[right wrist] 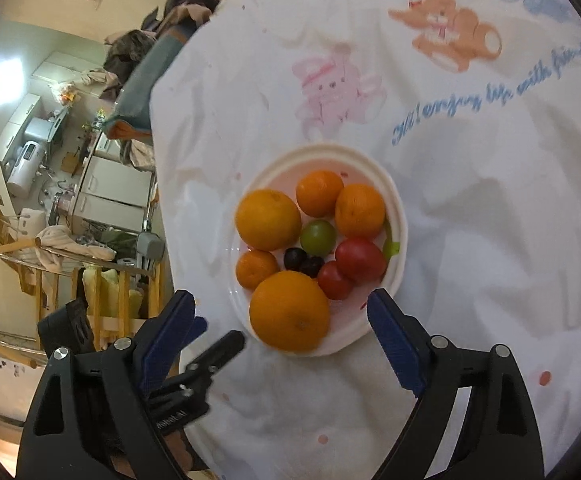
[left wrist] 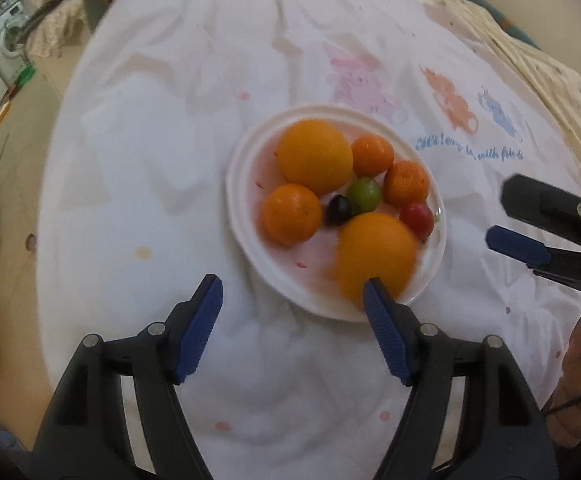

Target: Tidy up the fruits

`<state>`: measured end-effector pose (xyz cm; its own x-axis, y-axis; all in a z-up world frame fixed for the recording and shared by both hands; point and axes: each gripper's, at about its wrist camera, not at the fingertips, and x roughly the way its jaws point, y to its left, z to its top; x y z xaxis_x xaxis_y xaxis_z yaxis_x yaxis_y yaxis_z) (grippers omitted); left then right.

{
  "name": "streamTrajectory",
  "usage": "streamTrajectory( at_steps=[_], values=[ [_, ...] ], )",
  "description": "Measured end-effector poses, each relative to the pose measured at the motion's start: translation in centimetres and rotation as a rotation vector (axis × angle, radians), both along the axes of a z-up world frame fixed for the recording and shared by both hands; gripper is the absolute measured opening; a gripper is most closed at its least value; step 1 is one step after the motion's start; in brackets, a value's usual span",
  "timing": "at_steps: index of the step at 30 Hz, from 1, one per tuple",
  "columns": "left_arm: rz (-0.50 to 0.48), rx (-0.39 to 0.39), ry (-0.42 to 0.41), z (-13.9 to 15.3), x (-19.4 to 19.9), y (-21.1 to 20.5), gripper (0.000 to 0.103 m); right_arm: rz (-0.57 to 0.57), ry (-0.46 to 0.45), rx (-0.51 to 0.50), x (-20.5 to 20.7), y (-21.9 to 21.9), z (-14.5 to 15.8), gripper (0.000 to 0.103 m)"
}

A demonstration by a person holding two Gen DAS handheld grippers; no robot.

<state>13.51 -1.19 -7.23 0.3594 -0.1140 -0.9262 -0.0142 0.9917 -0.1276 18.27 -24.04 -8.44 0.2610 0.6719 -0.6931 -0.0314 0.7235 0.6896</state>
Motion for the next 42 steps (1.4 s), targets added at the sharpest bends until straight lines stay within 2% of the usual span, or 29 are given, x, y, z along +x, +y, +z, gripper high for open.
streamTrajectory(
  at_steps=[8, 13, 16, 18, 21, 24, 27, 30, 34, 37, 42],
  values=[
    [0.032, 0.029, -0.111, 4.6, -3.2, 2.1, 0.070, -0.021, -0.092, -0.027, -3.7, -2.5, 4.1, 0.091],
    [0.027, 0.091, -0.222, 7.1, -6.1, 2.1, 0.070, -0.078, -0.149, -0.067, -6.8, -4.0, 5.5, 0.094],
    [0.044, 0.109, -0.270, 8.1, -7.5, 2.3, 0.073, -0.097, -0.220, -0.159, -8.7, -4.1, 6.6, 0.094],
    [0.059, 0.096, -0.289, 8.4, -8.3, 2.6, 0.080, -0.094, -0.283, -0.248, -9.8, -3.4, 7.4, 0.094],
    [0.069, 0.090, -0.317, 8.7, -9.4, 2.7, 0.092, -0.087, -0.356, -0.329, -11.7, -2.2, 8.1, 0.094],
    [0.086, 0.100, -0.345, 8.9, -10.7, 2.6, 0.098, -0.090, -0.394, -0.351, -13.4, -1.1, 7.9, 0.095],
    [0.107, 0.086, -0.362, 8.9, -12.0, 2.8, 0.101, -0.112, -0.421, -0.360, -14.5, -0.4, 7.4, 0.099],
    [0.120, 0.086, -0.369, 8.6, -12.8, 3.0, 0.102, -0.126, -0.469, -0.400, -15.2, 0.5, 7.5, 0.103],
    [0.119, 0.135, -0.395, 8.5, -12.9, 2.7, 0.102, -0.113, -0.517, -0.446, -15.5, 1.5, 7.5, 0.103],
    [0.128, 0.102, -0.401, 8.6, -12.8, 3.1, 0.102, -0.107, -0.532, -0.464, -15.6, 1.9, 7.5, 0.103],
    [0.123, 0.093, -0.403, 8.6, -12.7, 2.9, 0.102, -0.111, -0.521, -0.484, -15.6, 1.8, 7.2, 0.103]
  ],
)
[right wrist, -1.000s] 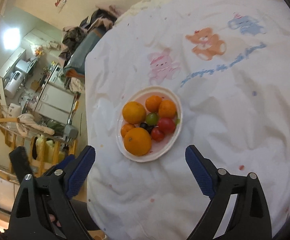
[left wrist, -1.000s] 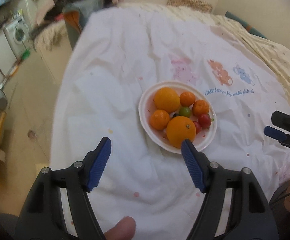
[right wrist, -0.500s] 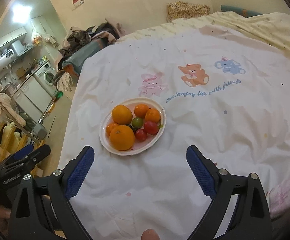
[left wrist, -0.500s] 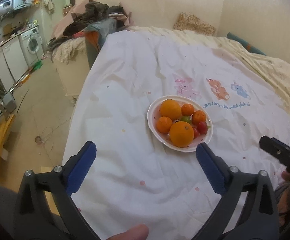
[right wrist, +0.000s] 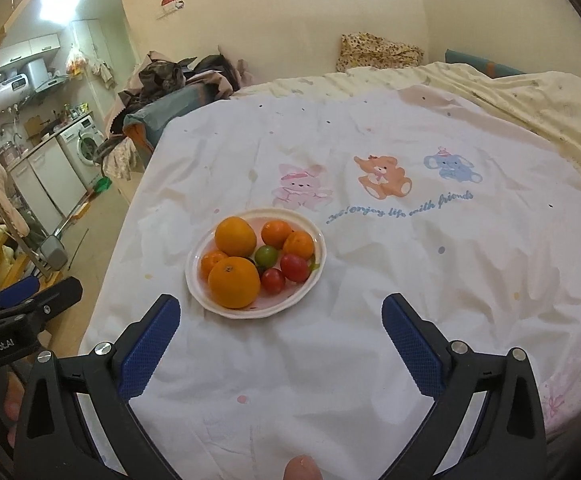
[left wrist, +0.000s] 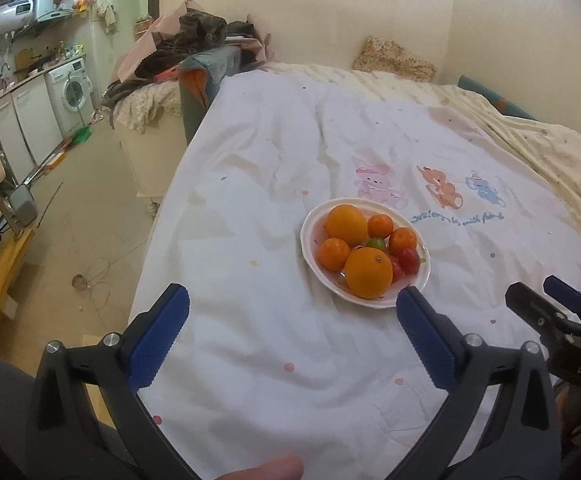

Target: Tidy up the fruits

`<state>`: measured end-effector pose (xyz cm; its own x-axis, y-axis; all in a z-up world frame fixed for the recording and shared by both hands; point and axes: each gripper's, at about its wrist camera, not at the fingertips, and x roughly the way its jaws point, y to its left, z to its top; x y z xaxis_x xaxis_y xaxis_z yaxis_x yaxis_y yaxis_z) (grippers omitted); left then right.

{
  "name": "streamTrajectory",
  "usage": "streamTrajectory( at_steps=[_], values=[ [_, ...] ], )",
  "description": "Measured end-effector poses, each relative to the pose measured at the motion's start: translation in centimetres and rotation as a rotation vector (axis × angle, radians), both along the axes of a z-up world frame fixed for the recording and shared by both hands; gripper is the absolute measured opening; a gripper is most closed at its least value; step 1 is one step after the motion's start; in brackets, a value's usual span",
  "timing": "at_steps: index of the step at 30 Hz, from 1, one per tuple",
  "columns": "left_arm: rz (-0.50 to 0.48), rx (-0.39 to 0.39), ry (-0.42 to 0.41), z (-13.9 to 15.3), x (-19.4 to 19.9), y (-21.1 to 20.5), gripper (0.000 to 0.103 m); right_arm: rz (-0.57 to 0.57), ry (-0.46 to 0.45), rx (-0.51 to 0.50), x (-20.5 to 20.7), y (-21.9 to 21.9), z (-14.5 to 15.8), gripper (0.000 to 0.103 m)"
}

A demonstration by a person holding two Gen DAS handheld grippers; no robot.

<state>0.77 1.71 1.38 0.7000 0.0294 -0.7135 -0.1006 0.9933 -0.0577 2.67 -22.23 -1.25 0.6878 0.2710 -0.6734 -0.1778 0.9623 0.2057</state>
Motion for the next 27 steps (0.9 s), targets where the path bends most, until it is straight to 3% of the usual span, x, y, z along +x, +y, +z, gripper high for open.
streamTrajectory(
  at_steps=[27],
  values=[
    [-0.009, -0.016, 0.001, 0.16, 0.07, -0.49, 0.102, -0.018, 0.000, -0.016, 0.11, 0.14, -0.37, 0.103]
  ],
)
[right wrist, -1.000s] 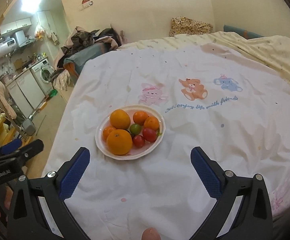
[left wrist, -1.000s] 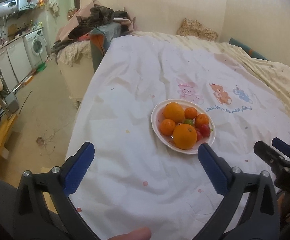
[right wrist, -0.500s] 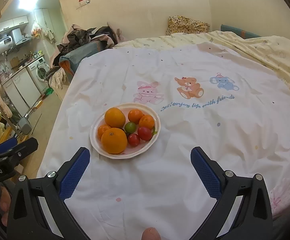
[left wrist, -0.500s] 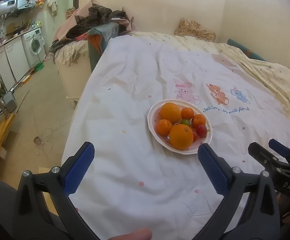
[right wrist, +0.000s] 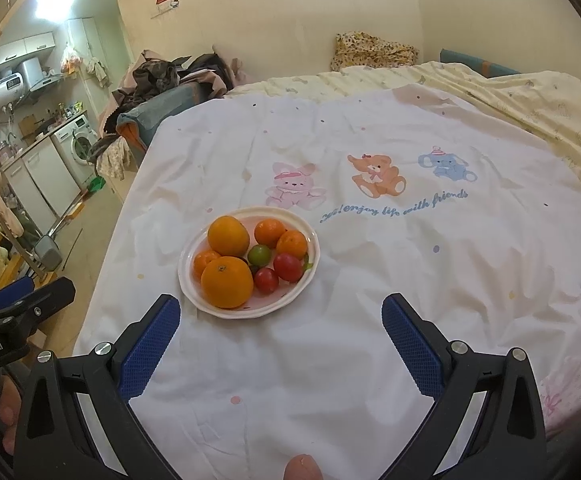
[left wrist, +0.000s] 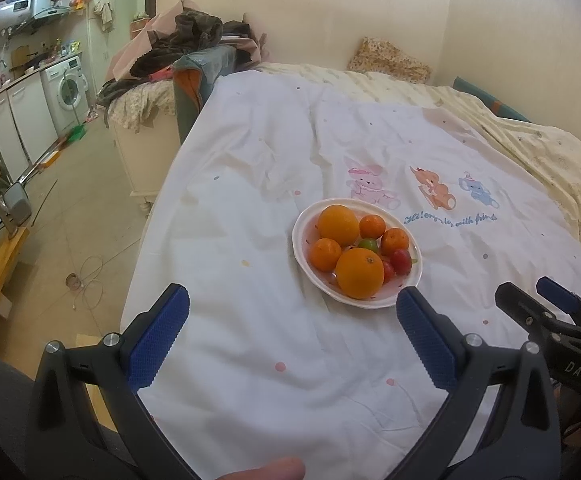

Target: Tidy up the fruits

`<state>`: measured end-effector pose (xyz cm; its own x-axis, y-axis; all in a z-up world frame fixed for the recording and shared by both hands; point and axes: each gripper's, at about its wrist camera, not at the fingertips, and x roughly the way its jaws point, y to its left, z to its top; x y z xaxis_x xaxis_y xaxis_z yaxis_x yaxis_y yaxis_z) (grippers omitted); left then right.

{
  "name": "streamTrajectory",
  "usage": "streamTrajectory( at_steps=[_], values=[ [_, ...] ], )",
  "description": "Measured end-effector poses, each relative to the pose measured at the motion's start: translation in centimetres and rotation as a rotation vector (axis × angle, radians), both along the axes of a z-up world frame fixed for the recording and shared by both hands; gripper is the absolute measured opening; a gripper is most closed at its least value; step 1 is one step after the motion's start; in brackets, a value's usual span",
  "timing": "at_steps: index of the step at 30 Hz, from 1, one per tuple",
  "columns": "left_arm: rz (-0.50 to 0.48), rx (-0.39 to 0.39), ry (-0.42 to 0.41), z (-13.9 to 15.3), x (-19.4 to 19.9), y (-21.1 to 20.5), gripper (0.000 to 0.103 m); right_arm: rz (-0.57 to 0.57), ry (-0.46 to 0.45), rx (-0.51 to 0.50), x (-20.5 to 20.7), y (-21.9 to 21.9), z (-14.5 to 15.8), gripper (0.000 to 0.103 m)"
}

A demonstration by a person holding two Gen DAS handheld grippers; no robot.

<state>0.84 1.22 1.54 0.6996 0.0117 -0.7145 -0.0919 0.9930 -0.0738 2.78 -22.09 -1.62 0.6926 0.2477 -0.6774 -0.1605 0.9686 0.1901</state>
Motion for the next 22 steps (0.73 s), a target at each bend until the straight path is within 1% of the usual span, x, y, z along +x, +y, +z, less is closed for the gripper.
streamTrajectory(
  at_steps=[19, 22],
  values=[
    [-0.001, -0.008, 0.004, -0.15, 0.08, -0.47, 0.102, -0.003, 0.007, 0.009, 0.07, -0.30, 0.00, 0.103],
    [-0.011, -0.020, 0.004, -0.23, -0.05, -0.50, 0.102, -0.001, 0.007, 0.010, 0.03, -0.29, 0.01, 0.103]
  ],
)
